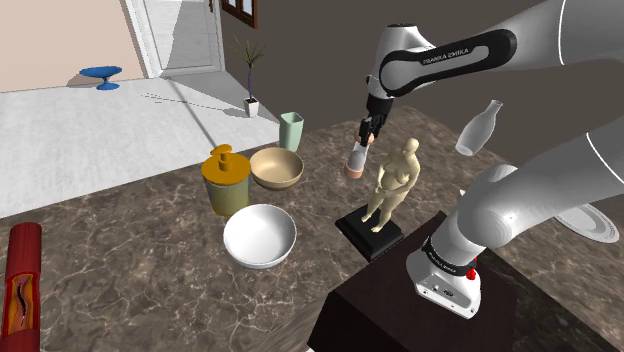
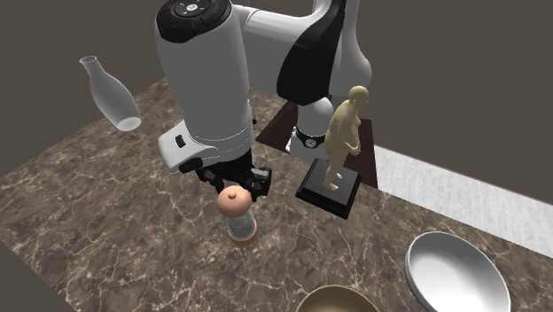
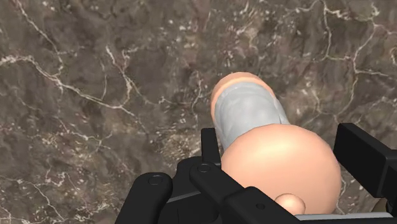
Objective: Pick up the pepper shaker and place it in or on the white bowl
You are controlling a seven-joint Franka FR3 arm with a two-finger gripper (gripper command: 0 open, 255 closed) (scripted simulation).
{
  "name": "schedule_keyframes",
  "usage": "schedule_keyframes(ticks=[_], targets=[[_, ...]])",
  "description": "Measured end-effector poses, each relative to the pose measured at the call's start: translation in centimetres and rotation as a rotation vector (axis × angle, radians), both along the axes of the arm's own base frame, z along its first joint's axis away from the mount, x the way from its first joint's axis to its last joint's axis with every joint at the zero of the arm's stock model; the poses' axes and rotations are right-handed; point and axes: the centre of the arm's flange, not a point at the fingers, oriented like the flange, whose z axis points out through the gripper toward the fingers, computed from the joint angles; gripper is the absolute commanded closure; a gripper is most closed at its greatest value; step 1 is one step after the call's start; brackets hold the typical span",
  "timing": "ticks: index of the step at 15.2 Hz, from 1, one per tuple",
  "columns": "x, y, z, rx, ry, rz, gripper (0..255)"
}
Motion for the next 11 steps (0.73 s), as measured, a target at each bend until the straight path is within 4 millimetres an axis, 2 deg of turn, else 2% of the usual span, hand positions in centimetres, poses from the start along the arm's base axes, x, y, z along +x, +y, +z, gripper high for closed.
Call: schedule_keyframes(ticks=[6, 11], targets=[[0.0, 0.0, 0.0, 0.0, 0.0, 0.0, 255], [0.0, 0.1, 2.1, 0.0, 0.0, 0.0, 255]])
